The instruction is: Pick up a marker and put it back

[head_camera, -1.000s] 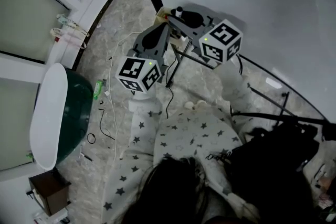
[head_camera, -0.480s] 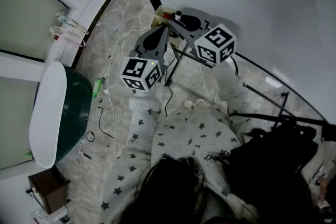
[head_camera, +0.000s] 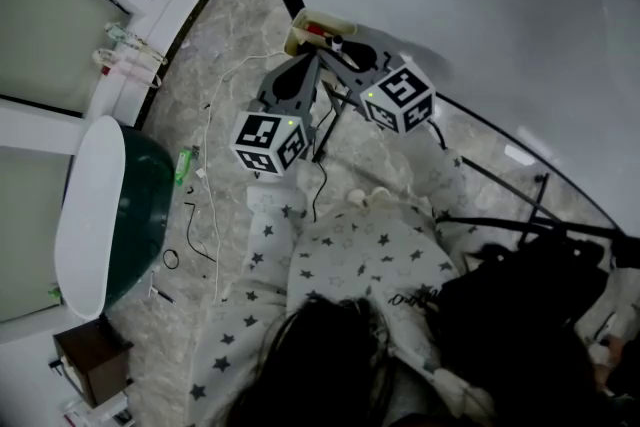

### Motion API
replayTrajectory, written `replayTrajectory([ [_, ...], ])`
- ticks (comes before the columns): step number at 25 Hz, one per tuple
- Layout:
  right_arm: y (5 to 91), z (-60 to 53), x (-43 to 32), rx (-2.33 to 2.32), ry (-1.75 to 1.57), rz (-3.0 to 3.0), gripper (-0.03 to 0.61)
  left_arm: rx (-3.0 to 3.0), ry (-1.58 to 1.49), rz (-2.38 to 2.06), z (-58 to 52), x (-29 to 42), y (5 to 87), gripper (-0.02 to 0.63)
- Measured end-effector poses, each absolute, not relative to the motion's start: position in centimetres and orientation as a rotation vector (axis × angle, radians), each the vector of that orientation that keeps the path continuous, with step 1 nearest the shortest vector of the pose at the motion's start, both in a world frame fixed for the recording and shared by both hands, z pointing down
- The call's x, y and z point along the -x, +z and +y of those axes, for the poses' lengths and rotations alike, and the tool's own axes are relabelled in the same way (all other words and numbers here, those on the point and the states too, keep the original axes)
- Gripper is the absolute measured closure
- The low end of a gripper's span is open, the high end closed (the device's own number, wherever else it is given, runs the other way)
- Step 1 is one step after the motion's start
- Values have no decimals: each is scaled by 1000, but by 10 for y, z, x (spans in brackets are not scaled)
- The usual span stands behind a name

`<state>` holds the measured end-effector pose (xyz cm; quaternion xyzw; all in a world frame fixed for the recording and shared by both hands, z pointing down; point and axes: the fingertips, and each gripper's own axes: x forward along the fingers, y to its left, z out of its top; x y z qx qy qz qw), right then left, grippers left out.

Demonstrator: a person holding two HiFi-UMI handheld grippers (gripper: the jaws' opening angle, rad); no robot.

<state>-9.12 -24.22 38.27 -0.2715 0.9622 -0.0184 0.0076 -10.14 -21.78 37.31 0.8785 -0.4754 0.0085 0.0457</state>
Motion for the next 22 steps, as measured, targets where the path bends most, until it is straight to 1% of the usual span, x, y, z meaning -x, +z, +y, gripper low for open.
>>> replayTrajectory([
  [6,387,-242,89,857,-89,3000,503,-2663,34,-1452,-216,102,378,613],
  [14,393,-239,97,849,-27,3038,503,-2652,35,-1446,-214,105,387,614],
  [22,390,-239,94,841,-47,3024,503,-2644,45,-1447,-214,103,389,614],
])
